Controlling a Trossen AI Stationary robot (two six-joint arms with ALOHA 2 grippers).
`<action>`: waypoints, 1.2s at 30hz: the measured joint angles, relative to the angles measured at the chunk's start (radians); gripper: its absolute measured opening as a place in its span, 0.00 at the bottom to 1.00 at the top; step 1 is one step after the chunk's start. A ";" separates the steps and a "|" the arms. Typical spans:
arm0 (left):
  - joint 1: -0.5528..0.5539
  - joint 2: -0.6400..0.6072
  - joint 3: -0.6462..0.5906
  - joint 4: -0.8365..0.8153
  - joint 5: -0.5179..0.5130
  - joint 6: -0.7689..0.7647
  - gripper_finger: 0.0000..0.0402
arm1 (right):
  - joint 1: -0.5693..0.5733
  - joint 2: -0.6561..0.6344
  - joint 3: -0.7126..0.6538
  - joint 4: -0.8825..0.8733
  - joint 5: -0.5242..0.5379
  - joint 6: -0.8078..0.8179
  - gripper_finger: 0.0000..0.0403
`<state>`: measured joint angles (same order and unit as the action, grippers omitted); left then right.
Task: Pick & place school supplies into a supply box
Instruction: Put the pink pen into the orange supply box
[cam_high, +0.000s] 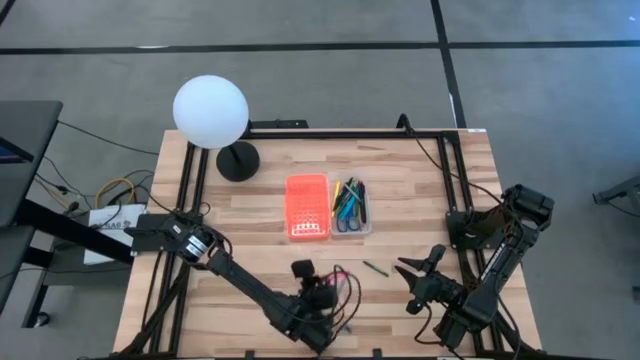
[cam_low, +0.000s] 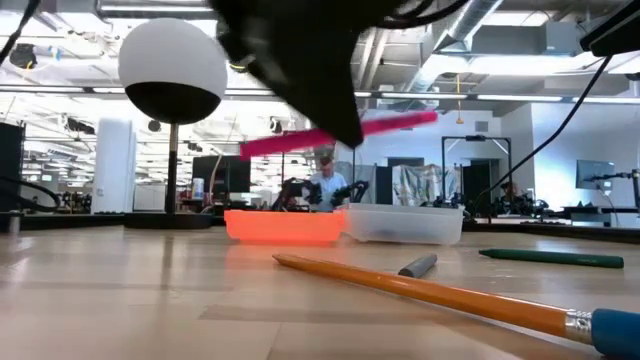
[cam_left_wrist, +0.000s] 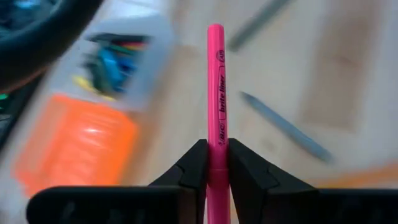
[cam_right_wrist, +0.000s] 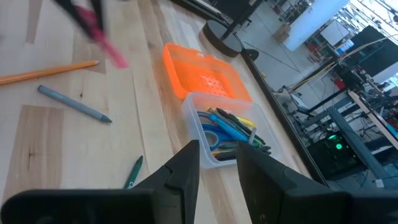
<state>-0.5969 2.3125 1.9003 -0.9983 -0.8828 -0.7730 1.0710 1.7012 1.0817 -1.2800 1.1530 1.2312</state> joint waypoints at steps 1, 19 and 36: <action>0.014 -0.001 0.011 -0.024 -0.019 -0.006 0.11 | 0.000 0.000 0.000 0.000 0.000 0.000 0.25; 0.441 -0.002 0.036 0.045 0.110 0.198 0.11 | 0.000 0.000 -0.015 -0.004 0.001 -0.001 0.25; 0.675 -0.003 0.037 0.267 0.462 0.111 0.11 | 0.000 0.000 -0.021 -0.002 -0.003 0.000 0.25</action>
<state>0.0783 2.3093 1.9369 -0.7313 -0.4207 -0.6623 1.0710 1.7009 1.0603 -1.2821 1.1500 1.2312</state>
